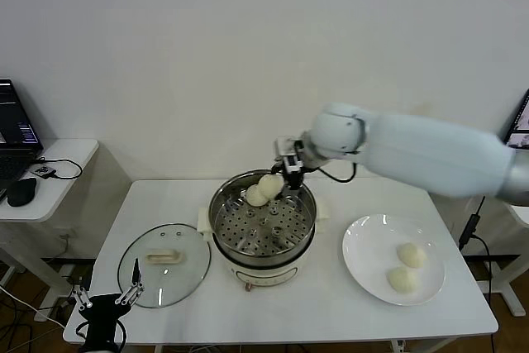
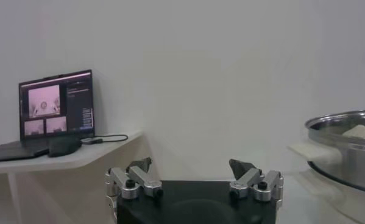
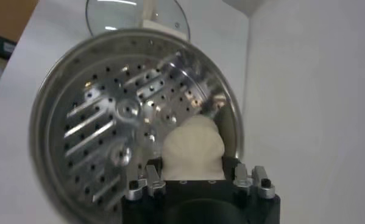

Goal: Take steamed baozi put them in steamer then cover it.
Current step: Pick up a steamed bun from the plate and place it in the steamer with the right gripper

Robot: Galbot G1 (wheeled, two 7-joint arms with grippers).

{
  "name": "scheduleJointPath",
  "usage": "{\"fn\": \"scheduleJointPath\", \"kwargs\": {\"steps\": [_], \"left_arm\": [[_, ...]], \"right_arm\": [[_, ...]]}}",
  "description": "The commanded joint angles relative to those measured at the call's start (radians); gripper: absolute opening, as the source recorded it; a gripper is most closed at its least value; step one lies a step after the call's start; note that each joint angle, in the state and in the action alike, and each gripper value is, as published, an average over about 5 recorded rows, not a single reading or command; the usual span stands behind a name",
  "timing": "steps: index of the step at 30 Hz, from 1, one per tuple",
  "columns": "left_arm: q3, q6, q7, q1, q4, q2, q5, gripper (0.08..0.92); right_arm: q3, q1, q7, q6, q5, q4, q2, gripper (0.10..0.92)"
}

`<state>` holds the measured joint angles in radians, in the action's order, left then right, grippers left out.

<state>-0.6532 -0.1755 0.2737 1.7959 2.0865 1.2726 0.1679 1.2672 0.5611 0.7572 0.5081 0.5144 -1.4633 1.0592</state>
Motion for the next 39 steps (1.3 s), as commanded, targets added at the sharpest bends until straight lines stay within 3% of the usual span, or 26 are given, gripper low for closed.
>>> {"fn": "scheduleJointPath", "kwargs": {"steps": [1, 21, 26, 30, 39], "left_arm": [[-0.003, -0.001, 0.001, -0.001, -0.001, 0.002, 0.000, 0.823], [-0.002, -0.012, 0.005, -0.005, -0.012, 0.001, -0.002, 0.823], [-0.002, -0.012, 0.005, -0.004, -0.008, 0.000, -0.002, 0.823], [0.000, -0.012, 0.005, -0.003, -0.009, 0.001, -0.002, 0.823], [0.005, -0.010, 0.002, -0.013, -0.011, -0.007, -0.001, 0.823]], "right_arm": [[0.007, -0.119, -0.045, 0.042, 0.027, 0.148, 0.223, 0.611], [0.002, -0.155, -0.048, 0.047, 0.023, 0.214, 0.273, 0.613], [-0.005, -0.115, 0.000, 0.045, 0.018, 0.188, 0.249, 0.708], [-0.012, -0.036, 0.100, 0.006, -0.019, 0.142, 0.179, 0.799], [-0.010, 0.104, 0.297, -0.166, -0.153, -0.017, -0.132, 0.823]]}}
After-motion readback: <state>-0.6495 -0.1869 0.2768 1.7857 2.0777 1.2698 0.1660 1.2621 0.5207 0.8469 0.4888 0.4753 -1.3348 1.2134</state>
